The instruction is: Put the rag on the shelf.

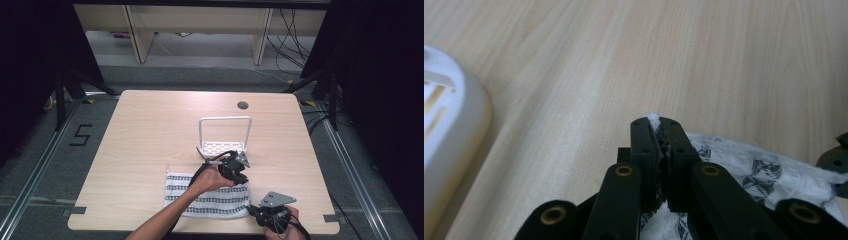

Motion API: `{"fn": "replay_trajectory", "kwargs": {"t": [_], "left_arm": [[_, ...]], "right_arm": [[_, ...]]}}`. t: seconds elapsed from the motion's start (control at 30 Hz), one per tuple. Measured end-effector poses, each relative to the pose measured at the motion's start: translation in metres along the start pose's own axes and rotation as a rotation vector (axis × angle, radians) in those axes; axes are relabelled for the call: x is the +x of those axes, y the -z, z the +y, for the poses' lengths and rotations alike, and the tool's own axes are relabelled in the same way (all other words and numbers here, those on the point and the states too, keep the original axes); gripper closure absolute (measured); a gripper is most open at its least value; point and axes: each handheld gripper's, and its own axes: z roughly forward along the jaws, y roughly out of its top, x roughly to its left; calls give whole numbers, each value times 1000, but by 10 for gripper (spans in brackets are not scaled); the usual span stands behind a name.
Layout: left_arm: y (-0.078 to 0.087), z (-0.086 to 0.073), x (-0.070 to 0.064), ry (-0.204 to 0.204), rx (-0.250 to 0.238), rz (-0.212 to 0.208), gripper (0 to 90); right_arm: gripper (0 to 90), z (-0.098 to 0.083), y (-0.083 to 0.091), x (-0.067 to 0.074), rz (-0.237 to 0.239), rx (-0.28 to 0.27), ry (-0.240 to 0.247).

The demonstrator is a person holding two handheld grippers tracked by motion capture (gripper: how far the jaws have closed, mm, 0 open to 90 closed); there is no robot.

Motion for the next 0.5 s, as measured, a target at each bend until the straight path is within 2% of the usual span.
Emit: {"fn": "replay_trajectory", "kwargs": {"t": [0.07, 0.13, 0.17, 0.2, 0.3, 0.37, 0.4, 0.5], "left_arm": [[6, 0, -1, 21, -28, -3, 857], [15, -1, -1, 27, -52, 4, 857], [20, -1, -1, 32, -61, 10, 857], [25, -1, 0, 33, -70, 14, 857], [38, -2, 1, 49, -100, 21, 857], [47, -2, 1, 52, -109, 38, 857], [56, -3, 2, 50, -108, 53, 857], [65, -2, 2, 56, -123, 66, 857]], "right_arm": [[879, 1, 1, 0, 5, -7, -1], [880, 3, 6, -1, 1, -40, -11], [880, 3, 6, -1, 1, -40, -11], [881, 5, 7, -3, -7, -55, 13], [882, 10, 13, -2, -1, -84, -8], [882, 15, 16, -4, -3, -106, 13], [882, 21, 19, -4, -6, -117, 23], [882, 28, 21, -4, -4, -130, 30]]}}
